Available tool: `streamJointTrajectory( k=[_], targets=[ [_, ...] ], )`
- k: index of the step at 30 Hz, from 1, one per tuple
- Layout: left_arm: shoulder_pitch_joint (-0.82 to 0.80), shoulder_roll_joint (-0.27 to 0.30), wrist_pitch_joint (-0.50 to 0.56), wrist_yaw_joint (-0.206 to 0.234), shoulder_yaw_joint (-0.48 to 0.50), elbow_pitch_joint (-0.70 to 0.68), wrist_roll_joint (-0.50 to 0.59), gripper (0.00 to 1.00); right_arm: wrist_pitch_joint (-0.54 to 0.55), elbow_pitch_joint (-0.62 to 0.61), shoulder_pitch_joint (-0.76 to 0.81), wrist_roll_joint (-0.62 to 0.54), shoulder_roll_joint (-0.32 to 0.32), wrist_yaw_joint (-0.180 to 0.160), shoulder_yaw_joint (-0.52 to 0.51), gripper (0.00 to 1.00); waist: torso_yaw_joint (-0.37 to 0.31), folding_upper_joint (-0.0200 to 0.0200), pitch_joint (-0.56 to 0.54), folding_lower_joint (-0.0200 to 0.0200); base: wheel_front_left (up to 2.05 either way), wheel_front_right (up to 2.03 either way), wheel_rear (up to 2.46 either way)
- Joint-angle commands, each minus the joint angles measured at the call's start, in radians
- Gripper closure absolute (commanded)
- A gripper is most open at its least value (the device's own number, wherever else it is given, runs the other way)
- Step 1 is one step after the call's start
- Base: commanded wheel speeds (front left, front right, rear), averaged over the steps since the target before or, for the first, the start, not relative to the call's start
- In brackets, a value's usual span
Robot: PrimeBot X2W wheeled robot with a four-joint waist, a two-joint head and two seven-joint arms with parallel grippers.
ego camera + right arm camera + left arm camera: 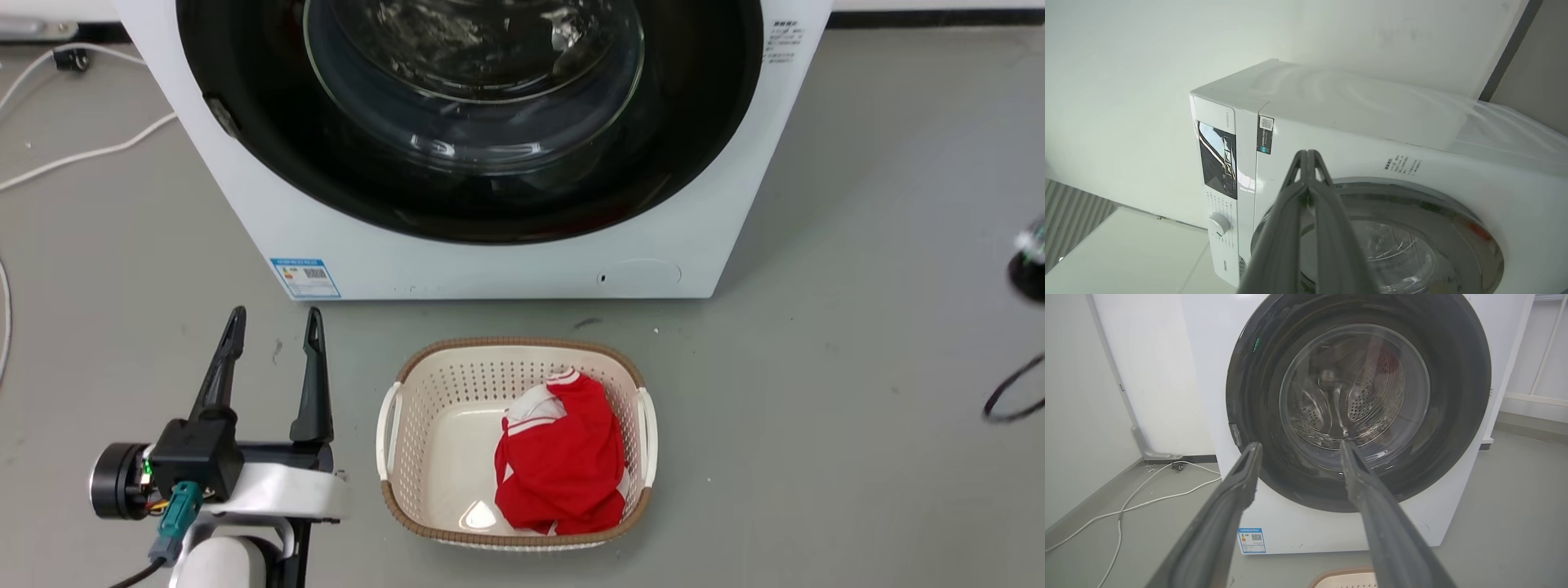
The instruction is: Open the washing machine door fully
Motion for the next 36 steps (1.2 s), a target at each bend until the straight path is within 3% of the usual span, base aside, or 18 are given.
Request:
streamJointTrajectory(
  k=[1,10,18,28,36],
  targets=[
    [-0.016,0.0,-0.003,0.0,-0.001,-0.005,0.005,0.0,0.019,0.035,-0.057,-0.013,-0.022,0.0,0.012,1.0,0.005,0.0,0.021,-0.0001,0.0,0.0,0.0],
    [-0.069,-0.004,-0.003,-0.007,-0.017,-0.033,0.009,0.0,0.187,0.315,-0.453,-0.144,-0.151,0.0,0.116,1.0,0.034,0.0,0.108,-0.0001,0.0,0.0,0.0],
    [-0.105,-0.007,-0.003,-0.009,-0.023,-0.053,0.006,0.0,0.373,0.499,-0.715,-0.27,-0.147,0.0,0.224,1.0,0.057,0.0,0.181,-0.0001,0.0,0.0,0.0],
    [-0.131,-0.01,-0.003,-0.011,-0.031,-0.069,-0.007,0.0,0.49,0.562,-0.803,-0.347,-0.111,0.0,0.288,1.0,0.082,0.0,0.24,-0.0001,0.0,0.0,0.0],
    [-0.146,-0.011,-0.003,-0.016,-0.046,-0.074,-0.008,0.0,0.487,0.579,-0.828,-0.385,-0.097,0.0,0.293,1.0,0.098,0.0,0.274,-0.0001,0.0,0.0,0.0]
  ],
)
